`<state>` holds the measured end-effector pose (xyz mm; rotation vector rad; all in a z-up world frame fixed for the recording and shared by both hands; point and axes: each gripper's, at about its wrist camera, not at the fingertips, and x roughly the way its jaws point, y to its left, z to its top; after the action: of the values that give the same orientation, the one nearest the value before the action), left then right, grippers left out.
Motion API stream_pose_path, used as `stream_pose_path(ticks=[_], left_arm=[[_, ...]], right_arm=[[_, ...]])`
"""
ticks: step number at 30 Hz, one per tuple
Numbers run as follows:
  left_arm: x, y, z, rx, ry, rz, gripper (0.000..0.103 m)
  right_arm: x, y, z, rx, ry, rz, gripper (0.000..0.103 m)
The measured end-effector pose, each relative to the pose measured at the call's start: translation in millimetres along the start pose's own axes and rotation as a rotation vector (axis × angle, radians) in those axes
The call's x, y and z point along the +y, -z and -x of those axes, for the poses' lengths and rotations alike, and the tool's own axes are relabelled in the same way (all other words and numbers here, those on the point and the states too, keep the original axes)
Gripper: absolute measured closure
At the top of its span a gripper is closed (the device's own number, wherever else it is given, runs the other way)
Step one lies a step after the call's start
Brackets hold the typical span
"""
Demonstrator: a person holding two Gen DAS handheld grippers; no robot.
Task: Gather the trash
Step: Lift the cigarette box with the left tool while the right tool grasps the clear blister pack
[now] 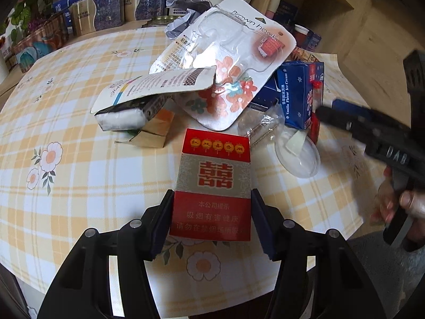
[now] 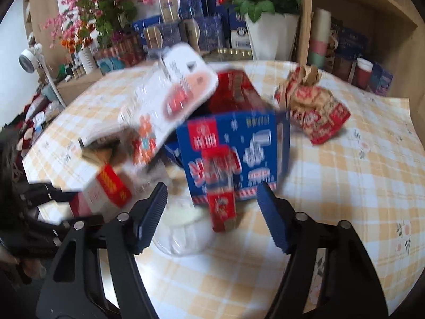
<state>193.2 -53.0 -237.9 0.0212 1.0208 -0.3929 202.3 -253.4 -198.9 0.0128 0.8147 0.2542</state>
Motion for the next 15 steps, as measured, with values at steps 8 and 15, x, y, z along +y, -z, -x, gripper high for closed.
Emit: stream_pose_path(ticks=[8,15], left_arm=[[-0.3,1.1,-0.6,-0.006,0.004,0.019,0.047],[1.3,3.2,-0.5,-0.019,0.002,0.014,0.047]], right_arm=[[-4.8,-61.6,2.2,-0.053,-0.101,0.006,0.033],[0.0,-90.6,-47.6,0.063,-0.132,-0.012,0.032]])
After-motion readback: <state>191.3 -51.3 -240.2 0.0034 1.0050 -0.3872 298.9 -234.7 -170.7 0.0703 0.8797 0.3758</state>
